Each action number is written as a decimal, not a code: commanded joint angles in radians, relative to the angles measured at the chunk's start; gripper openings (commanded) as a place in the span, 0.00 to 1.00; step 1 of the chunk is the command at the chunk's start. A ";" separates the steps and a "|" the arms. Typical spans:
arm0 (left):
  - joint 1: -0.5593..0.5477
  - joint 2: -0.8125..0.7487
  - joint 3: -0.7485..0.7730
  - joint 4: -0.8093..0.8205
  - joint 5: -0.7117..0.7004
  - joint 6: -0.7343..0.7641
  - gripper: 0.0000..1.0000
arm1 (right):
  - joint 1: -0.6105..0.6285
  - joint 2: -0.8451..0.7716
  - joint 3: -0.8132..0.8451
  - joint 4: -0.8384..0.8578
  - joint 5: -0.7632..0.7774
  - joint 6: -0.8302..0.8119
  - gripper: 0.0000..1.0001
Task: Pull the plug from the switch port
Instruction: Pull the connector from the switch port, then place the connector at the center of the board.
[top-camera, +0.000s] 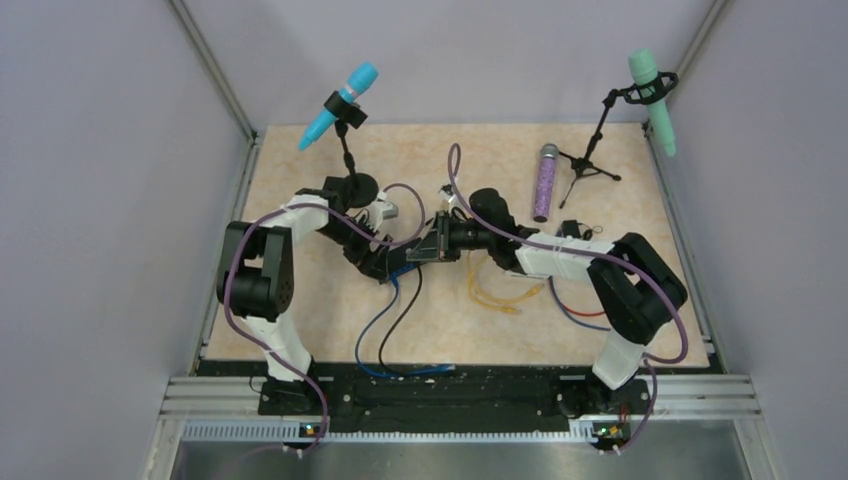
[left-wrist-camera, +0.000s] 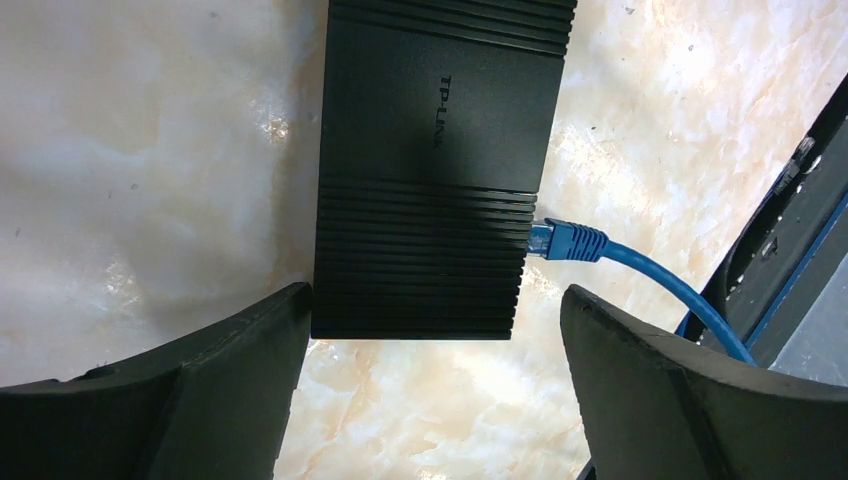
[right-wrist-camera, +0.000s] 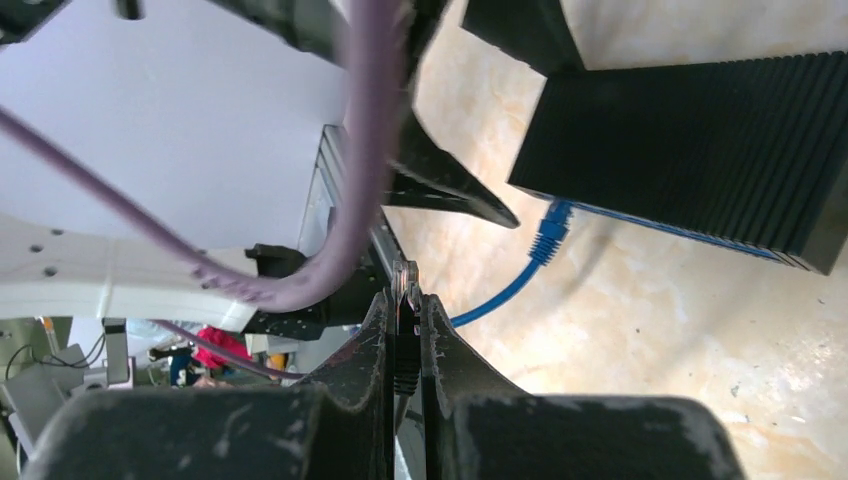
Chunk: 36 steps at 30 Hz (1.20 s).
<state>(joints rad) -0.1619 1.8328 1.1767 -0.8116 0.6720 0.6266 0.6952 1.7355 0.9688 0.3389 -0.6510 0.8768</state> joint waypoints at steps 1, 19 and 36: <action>-0.007 0.003 -0.042 0.021 -0.055 -0.008 0.99 | -0.010 -0.119 -0.030 0.106 0.011 0.003 0.00; 0.061 -0.328 -0.157 0.246 -0.095 -0.076 0.99 | -0.068 -0.563 -0.098 -0.016 0.180 -0.138 0.00; 0.181 -0.712 -0.313 0.724 -0.185 -0.520 0.99 | -0.073 -0.840 0.152 -0.452 0.548 -0.466 0.00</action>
<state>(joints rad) -0.0135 1.1580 0.8883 -0.2531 0.5476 0.2916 0.6315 0.9398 1.0313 0.0090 -0.2424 0.5434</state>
